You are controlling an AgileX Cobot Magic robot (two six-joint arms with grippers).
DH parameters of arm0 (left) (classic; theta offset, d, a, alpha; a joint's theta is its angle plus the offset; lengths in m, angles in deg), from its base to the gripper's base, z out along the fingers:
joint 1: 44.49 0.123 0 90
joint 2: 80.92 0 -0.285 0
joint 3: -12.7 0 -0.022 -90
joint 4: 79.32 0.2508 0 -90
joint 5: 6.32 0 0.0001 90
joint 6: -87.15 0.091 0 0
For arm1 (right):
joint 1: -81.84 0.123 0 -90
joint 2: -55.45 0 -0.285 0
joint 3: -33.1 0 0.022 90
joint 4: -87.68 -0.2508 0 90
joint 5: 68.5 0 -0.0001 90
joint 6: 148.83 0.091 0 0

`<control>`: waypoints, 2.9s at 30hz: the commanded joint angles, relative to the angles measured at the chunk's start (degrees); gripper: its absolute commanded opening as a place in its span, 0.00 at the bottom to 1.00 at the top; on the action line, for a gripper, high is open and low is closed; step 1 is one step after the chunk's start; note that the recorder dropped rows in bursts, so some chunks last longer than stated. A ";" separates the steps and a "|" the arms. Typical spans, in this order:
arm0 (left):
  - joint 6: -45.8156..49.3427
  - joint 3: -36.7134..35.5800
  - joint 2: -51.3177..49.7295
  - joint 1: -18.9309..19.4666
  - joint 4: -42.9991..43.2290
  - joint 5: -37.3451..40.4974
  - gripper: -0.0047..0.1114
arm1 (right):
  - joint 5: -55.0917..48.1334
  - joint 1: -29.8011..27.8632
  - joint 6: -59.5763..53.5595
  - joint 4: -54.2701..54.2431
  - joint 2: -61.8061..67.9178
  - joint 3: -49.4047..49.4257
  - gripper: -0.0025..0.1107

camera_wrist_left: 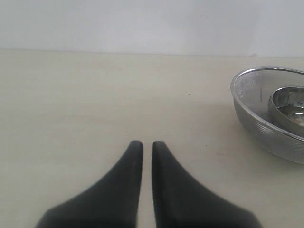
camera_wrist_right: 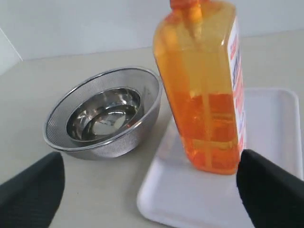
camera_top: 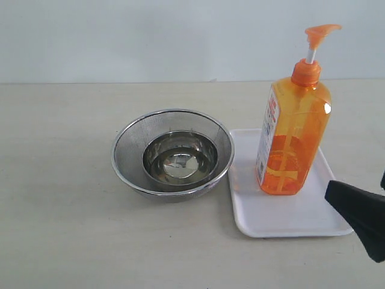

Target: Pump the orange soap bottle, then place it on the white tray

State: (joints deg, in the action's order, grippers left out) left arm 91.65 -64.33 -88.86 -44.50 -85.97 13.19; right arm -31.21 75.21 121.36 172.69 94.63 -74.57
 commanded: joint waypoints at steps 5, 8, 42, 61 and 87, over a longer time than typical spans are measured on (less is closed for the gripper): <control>-0.15 -0.19 0.15 0.02 -0.42 -0.09 0.10 | -1.56 -0.12 16.09 14.93 -19.66 0.19 0.80; -0.15 -0.19 0.15 0.02 -0.42 -0.09 0.10 | -2.43 -0.22 17.69 14.93 -23.59 1.35 0.80; -0.16 -0.19 0.15 0.02 -0.42 -0.20 0.10 | -28.43 19.79 19.06 14.93 -31.39 4.89 0.80; -0.16 -0.19 0.15 0.02 -0.42 -0.20 0.10 | -33.87 19.84 27.32 14.93 -31.39 4.89 0.80; -0.16 -0.19 0.15 0.02 -0.42 -0.20 0.10 | -33.48 19.84 -38.83 -41.39 -31.39 4.89 0.80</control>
State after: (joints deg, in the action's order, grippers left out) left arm 91.65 -64.33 -88.86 -44.50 -85.97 13.19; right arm -68.97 94.94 91.55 135.44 63.56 -69.88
